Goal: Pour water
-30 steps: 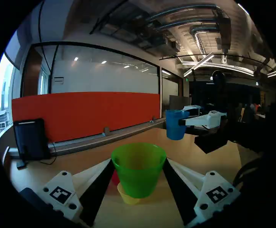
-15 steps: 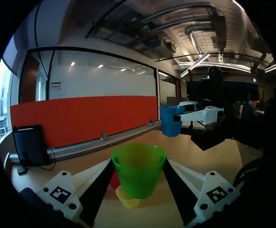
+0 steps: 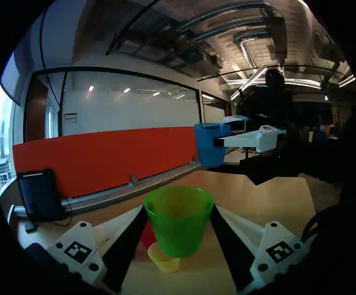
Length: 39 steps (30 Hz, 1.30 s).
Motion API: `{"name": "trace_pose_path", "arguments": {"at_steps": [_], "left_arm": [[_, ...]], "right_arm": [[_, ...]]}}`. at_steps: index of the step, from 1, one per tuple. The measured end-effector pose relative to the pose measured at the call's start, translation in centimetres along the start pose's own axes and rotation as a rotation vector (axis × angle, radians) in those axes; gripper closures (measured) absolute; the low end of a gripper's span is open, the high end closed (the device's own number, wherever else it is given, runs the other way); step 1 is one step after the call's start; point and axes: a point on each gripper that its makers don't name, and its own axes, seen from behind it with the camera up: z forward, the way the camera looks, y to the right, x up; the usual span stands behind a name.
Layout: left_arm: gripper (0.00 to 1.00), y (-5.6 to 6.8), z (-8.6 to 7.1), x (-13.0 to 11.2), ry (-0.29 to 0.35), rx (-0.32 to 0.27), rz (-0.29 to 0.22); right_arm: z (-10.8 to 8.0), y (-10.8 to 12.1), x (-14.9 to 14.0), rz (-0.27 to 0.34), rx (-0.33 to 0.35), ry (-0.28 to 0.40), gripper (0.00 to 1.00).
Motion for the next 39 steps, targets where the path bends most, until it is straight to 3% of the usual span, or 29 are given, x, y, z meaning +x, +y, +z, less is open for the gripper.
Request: {"name": "trace_pose_path", "arguments": {"at_steps": [39], "left_arm": [[0.13,3.2,0.4,1.1,0.013,-0.07,0.007]], "right_arm": [[3.2,0.9,8.6,-0.679,-0.015,0.054,0.1]]}}
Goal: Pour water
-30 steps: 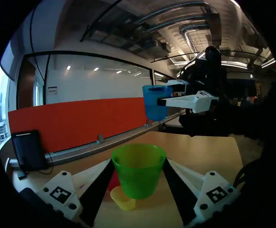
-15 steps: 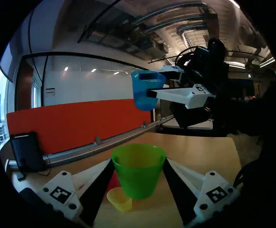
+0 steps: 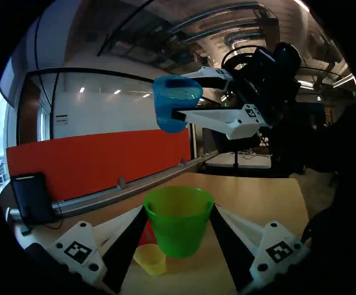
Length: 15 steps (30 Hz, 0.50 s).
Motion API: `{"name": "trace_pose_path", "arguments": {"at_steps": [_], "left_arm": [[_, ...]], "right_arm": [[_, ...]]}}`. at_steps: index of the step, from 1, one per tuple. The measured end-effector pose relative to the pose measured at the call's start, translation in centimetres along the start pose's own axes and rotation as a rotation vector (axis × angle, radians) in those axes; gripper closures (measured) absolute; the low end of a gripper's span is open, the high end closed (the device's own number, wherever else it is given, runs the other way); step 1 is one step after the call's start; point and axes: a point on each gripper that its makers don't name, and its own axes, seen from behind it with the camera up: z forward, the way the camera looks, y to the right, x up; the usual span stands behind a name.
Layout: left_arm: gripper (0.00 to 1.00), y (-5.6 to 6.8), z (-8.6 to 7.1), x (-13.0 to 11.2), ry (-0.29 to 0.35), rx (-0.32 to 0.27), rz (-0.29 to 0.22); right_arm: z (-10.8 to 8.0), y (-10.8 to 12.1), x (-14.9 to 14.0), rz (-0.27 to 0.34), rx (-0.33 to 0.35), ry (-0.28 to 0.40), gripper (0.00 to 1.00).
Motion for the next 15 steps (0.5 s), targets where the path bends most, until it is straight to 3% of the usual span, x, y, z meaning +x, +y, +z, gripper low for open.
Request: {"name": "trace_pose_path", "arguments": {"at_steps": [15], "left_arm": [[0.13,0.4,0.2,0.3,0.005,-0.014,0.002]], "right_arm": [[2.0,0.5,1.1,-0.195,-0.003,-0.011,0.1]]}}
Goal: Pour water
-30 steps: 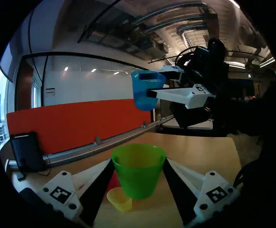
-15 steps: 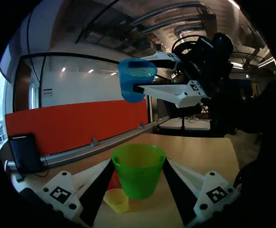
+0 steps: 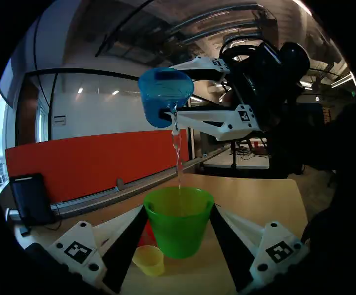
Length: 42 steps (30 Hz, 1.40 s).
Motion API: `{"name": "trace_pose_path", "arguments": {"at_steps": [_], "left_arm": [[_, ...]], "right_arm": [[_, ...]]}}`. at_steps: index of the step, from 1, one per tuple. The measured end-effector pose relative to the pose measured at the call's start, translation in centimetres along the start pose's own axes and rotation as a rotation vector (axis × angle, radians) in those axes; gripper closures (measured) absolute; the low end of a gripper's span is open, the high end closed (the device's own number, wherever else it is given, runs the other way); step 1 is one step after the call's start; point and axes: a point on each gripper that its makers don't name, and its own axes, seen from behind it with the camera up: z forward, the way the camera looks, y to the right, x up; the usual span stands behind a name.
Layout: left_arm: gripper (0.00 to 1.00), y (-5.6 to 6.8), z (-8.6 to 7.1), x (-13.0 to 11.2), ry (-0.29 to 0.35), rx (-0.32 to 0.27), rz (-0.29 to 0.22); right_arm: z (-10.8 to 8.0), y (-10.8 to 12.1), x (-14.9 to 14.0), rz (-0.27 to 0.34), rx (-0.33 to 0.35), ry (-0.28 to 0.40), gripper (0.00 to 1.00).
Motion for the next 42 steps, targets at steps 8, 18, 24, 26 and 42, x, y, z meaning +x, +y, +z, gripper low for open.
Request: {"name": "trace_pose_path", "arguments": {"at_steps": [8,18,24,26,42], "left_arm": [[0.13,0.2,0.0,-0.1,-0.002,-0.006,0.004],[0.13,0.5,0.2,0.0,-0.003,-0.013,0.002],[0.13,0.4,0.2,0.0,-0.007,-0.013,0.006],[0.13,0.4,0.3,-0.1,-0.005,-0.014,0.004],[0.13,0.3,0.2,-0.2,-0.008,-0.013,0.005]], "right_arm": [[0.3,0.4,-0.1,-0.054,-0.011,-0.004,0.1],[0.6,1.2,0.1,-0.125,-0.023,-0.004,0.1],[0.8,1.3,0.4,-0.162,-0.023,-0.002,0.1],[0.8,1.4,0.5,-0.173,-0.025,-0.002,0.1],[1.2,2.4,1.2,-0.277,-0.041,-0.003,0.1]]}}
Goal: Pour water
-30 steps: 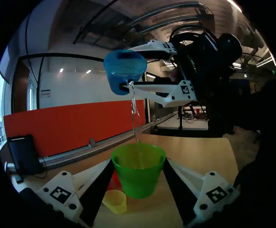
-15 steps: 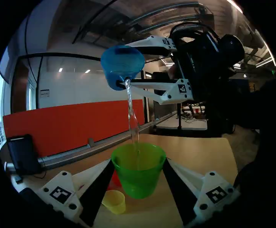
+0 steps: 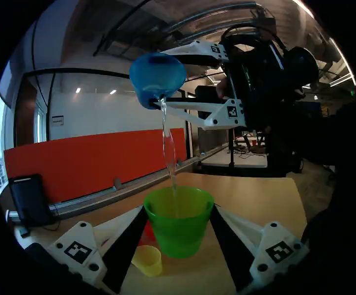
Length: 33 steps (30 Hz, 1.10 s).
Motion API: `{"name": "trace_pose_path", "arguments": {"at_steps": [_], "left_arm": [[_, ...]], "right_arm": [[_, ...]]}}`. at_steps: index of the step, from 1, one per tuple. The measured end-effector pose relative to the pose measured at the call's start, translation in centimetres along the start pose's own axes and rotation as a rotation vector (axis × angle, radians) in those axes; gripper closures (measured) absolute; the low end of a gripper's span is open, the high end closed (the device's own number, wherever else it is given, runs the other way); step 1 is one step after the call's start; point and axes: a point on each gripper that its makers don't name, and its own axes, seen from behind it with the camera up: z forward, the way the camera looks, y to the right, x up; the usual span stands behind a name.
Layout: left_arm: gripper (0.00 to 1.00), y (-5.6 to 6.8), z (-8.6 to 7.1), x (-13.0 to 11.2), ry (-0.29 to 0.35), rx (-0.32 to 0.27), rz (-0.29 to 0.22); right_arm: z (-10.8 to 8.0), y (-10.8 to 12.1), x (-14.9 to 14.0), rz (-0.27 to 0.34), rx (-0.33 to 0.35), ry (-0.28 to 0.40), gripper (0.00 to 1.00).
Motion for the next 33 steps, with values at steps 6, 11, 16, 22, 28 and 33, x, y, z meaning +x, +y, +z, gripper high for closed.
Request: {"name": "trace_pose_path", "arguments": {"at_steps": [6,11,16,22,28,33], "left_arm": [[0.13,0.0,-0.1,0.1,0.001,0.0,-0.002],[0.13,0.0,-0.2,0.2,0.003,0.001,-0.003],[0.13,-0.1,-0.2,0.3,0.005,0.001,-0.005],[0.13,-0.1,-0.2,0.1,0.003,0.002,-0.009],[0.13,-0.1,-0.2,0.1,0.004,0.001,-0.011],[0.13,-0.1,-0.2,0.0,0.004,0.002,-0.015]], "right_arm": [[0.0,0.4,0.4,-0.027,-0.006,0.004,0.1],[-0.1,0.6,0.3,-0.057,-0.008,0.004,0.1],[-0.1,0.7,0.4,-0.085,-0.009,0.003,0.1],[0.0,0.9,0.7,-0.129,-0.013,0.005,0.1],[0.1,0.9,0.9,-0.168,-0.012,0.007,0.1],[0.2,1.2,1.1,-0.205,-0.016,0.01,0.1]]}}
